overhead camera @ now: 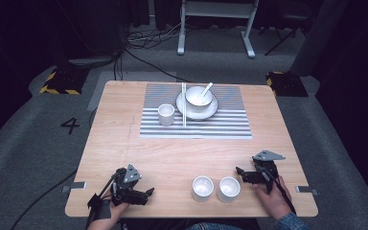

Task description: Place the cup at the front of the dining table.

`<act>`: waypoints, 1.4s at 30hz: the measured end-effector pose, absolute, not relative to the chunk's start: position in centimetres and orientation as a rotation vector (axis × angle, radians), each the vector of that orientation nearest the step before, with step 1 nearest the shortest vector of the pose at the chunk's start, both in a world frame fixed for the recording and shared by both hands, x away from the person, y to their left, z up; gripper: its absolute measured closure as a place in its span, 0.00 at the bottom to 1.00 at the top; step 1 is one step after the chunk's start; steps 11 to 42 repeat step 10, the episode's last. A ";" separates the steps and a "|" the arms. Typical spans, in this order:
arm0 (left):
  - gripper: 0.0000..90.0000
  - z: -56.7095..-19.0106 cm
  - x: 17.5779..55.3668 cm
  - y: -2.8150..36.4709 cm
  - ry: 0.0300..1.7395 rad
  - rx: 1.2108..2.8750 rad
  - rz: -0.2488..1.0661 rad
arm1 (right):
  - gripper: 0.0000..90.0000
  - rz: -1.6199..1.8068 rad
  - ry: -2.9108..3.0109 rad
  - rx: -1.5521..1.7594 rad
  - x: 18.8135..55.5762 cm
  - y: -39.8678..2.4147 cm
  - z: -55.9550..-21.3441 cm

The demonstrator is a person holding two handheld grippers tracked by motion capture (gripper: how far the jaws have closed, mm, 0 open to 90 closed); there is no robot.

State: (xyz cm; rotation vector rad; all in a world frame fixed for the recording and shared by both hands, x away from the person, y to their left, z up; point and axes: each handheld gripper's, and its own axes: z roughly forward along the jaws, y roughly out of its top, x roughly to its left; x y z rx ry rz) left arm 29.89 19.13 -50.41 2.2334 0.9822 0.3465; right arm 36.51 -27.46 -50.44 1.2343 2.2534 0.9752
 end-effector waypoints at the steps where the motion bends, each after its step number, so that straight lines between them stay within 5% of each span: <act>1: 0.08 -50.4 29.9 19.1 0.982 2.234 0.346 | 0.15 0.976 2.253 1.234 36.5 -27.5 -50.4; 42: 0.07 -50.4 29.9 19.1 0.983 2.231 0.341 | 0.15 0.975 2.253 1.235 36.5 -27.5 -50.4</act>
